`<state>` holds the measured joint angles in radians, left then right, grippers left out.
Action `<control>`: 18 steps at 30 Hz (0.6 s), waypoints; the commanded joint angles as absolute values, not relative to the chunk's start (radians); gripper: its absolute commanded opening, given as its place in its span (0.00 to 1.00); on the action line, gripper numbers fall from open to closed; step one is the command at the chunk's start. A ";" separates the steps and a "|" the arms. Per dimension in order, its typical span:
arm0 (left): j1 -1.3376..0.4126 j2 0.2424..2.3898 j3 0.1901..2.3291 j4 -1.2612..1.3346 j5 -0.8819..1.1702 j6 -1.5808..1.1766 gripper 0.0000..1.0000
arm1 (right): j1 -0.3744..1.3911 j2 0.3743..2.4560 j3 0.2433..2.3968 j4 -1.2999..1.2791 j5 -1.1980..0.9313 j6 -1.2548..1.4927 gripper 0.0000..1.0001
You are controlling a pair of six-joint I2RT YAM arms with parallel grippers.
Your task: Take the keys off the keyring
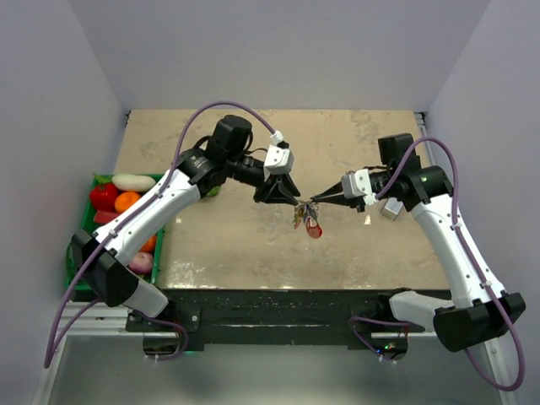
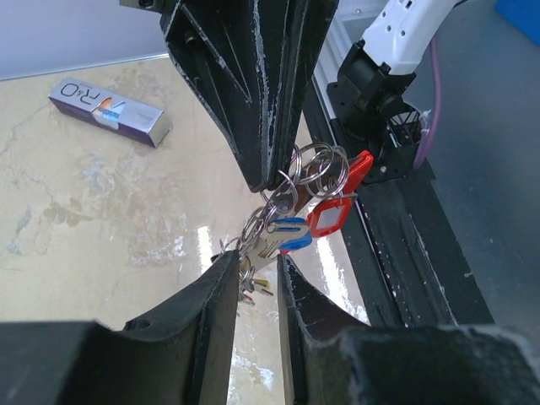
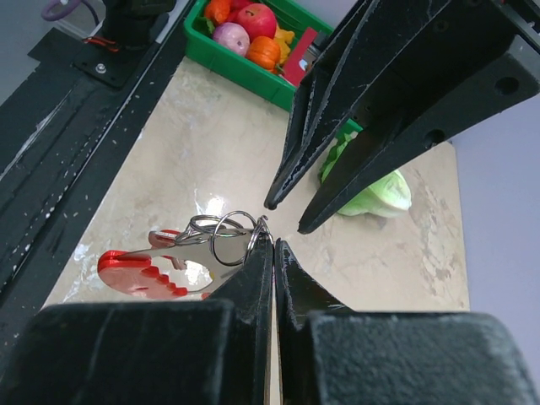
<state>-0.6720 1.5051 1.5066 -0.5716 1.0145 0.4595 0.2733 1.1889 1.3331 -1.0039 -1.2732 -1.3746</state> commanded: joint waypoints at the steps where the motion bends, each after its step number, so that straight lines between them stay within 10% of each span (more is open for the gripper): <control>1: -0.689 1.517 1.509 -0.505 1.057 0.394 0.28 | 0.268 1.161 1.362 -1.002 -1.338 -1.405 0.00; 18: -0.716 1.551 1.526 -0.480 1.037 0.345 0.23 | 0.259 1.154 1.347 -0.991 -1.332 -1.407 0.00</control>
